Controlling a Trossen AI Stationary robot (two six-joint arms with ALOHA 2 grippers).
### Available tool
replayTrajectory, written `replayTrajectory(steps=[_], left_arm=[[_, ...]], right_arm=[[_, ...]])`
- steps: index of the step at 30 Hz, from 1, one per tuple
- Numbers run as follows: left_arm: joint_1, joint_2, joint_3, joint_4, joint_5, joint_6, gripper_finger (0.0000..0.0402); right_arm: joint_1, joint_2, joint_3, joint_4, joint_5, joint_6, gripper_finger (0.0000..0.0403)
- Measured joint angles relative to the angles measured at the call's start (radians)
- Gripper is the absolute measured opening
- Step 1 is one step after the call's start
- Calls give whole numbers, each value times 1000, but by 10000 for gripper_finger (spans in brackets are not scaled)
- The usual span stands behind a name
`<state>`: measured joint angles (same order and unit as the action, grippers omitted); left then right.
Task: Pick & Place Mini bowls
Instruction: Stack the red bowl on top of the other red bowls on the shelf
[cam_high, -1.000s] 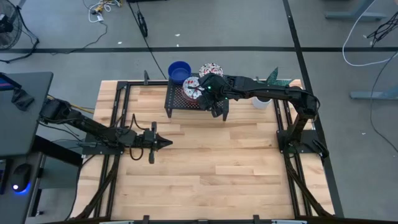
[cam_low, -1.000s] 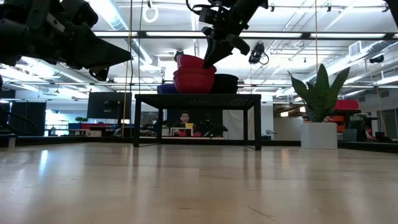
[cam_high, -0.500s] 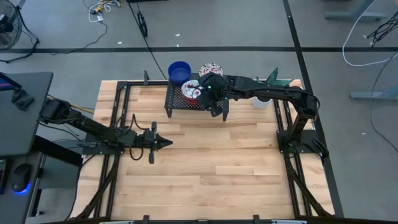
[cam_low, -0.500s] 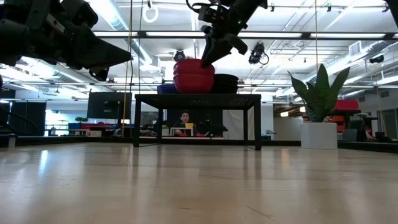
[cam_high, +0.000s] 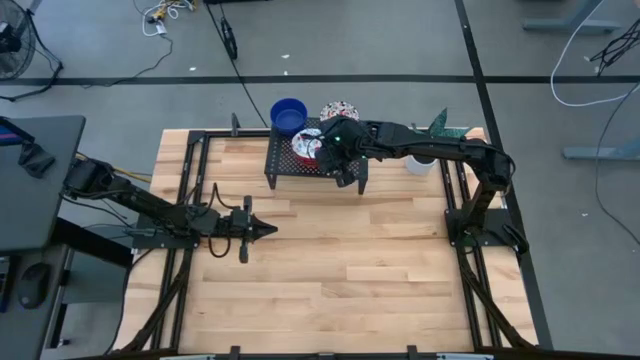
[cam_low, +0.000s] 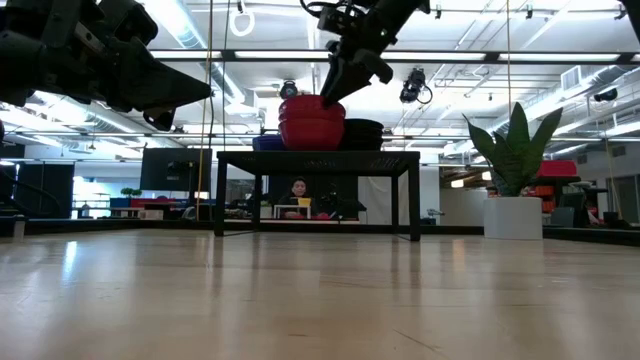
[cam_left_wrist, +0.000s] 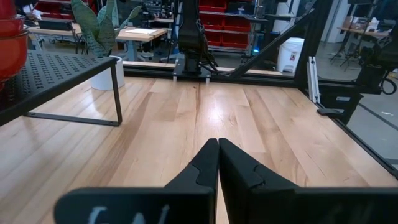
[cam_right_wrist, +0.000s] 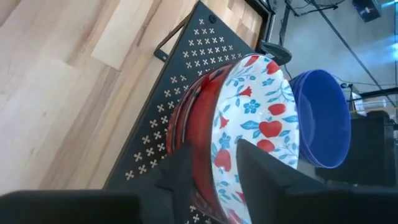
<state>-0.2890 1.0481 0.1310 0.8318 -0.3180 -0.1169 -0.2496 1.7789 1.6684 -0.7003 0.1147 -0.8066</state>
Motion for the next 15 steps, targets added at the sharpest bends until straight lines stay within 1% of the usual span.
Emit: replayTrajectory(steps=[4, 6, 8, 11, 15], left_arm=[[0, 0, 0, 0, 0, 0, 14], [0, 0, 0, 0, 0, 0, 14], [0, 0, 0, 0, 0, 0, 14], [0, 0, 1, 0, 0, -1, 14], [0, 0, 1, 0, 0, -1, 14]], right_arm=[[17, -35, 0, 0, -1, 2, 147], [23, -47, 0, -3, -4, 13, 149], [24, -50, 0, -9, -23, 32, 140], [19, -48, 0, -31, -74, 71, 105], [6, -34, 0, -30, -82, 92, 34]])
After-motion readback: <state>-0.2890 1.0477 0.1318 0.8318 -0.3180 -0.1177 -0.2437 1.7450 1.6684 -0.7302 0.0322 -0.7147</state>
